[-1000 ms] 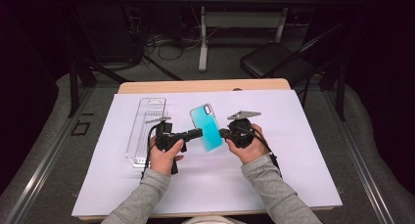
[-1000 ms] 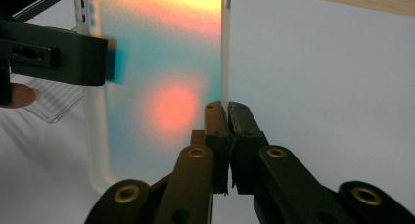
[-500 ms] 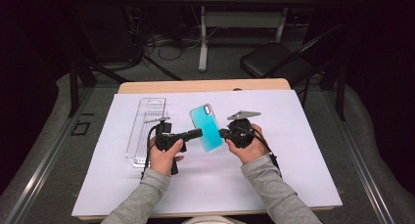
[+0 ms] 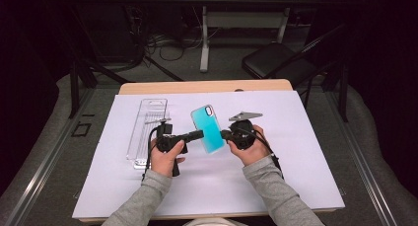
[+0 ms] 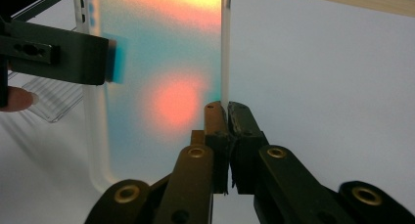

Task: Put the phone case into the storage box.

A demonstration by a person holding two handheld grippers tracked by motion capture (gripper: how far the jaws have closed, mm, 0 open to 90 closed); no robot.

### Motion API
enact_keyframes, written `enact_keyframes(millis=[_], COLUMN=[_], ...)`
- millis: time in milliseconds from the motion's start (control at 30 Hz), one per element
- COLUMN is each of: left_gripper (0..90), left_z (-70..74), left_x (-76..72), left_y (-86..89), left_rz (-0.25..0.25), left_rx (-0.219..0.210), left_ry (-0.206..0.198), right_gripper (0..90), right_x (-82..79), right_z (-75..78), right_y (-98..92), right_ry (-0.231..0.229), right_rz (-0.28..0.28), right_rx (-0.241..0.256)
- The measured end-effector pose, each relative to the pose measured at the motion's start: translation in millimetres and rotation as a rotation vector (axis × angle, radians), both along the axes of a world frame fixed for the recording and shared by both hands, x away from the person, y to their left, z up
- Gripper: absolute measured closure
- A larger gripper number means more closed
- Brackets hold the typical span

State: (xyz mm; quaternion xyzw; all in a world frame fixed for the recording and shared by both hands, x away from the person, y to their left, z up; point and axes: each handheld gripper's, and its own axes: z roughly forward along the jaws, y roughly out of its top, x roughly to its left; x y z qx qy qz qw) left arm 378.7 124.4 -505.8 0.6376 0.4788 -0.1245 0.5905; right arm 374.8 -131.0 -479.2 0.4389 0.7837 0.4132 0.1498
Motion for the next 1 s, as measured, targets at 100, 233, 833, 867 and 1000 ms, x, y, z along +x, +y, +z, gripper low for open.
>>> enact_keyframes(millis=[100, 233, 833, 867, 1000], left_gripper=[81.2, 81.3, 81.4, 81.4, 81.4], left_z=[0.1, 0.1, 0.1, -0.1, 0.0], left_x=[-0.1, -0.1, -0.1, 0.0, 0.2], left_y=[-0.1, -0.2, 0.4, 0.5, 0.9], left_rz=[0.002, 0.003, 0.001, 0.000, -0.002], left_rx=[0.000, 0.001, -0.010, -0.011, -0.012], left_ry=[0.002, 0.002, 0.006, 0.006, 0.007], right_gripper=[87.7, 87.7, 87.6, 87.6, 87.6], right_x=[-0.1, 0.0, 0.3, 0.3, 0.4], right_z=[0.1, 0.0, -0.2, -0.2, -0.2], right_y=[0.0, 0.0, -0.1, -0.2, -0.2], right_ry=[-0.001, 0.000, -0.003, -0.003, -0.002], right_rz=[0.000, 0.000, 0.004, 0.006, 0.006], right_rx=[0.000, -0.001, 0.001, 0.001, 0.003])
